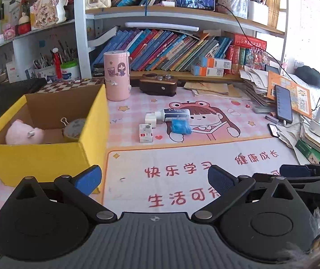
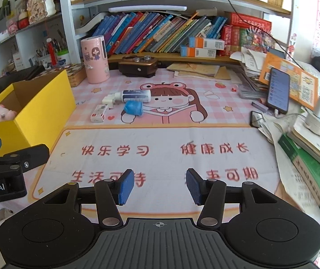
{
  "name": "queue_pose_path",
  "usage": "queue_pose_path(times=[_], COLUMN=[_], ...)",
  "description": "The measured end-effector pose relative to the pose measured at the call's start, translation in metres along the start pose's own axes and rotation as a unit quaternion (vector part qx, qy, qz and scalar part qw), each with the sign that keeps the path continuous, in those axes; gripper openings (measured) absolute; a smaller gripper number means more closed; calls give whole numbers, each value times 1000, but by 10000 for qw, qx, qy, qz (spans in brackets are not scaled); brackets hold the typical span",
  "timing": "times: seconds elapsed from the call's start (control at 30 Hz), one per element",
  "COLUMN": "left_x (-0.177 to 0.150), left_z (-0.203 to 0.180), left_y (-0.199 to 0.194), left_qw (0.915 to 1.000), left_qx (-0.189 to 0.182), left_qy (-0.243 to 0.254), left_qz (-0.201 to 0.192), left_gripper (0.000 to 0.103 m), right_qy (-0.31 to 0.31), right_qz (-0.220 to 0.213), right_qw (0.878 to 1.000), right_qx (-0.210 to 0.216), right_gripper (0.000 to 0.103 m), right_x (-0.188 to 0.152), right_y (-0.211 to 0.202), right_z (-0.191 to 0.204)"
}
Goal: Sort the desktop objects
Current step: 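Withdraw both open tools from the box toward the items on the mat, then grasp the white card box with the left tool while the right tool grasps the blue cloth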
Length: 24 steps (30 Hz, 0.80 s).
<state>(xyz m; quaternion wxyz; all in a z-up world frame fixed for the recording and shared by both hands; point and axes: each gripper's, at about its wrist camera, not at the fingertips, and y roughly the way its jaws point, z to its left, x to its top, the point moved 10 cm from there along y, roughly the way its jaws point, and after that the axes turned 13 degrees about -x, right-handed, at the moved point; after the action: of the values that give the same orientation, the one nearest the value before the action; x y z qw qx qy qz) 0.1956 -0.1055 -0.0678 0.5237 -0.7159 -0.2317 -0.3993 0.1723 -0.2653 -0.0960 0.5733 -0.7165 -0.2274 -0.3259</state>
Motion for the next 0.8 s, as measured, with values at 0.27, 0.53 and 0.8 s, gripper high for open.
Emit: queue_pose_path(times=[0.27,0.53,0.8], left_x=[5,12,32], left_z=[0,7,15], left_y=[40,86,98], left_qw=[9992,9975,9955], left_qx=[251,561,909], left_qy=[-260,-262,-103], left_qz=[198,352,260], left_gripper=[101,89,89], right_qy=[-189,-388,-818], right_qz=[63,-27,-277], right_qw=[9994,9982,9924], right_qx=[287,466,874], right_gripper=[52,52,52], right_x=[21,43,74], right_y=[36,80,132], right_z=[-8,-13,21])
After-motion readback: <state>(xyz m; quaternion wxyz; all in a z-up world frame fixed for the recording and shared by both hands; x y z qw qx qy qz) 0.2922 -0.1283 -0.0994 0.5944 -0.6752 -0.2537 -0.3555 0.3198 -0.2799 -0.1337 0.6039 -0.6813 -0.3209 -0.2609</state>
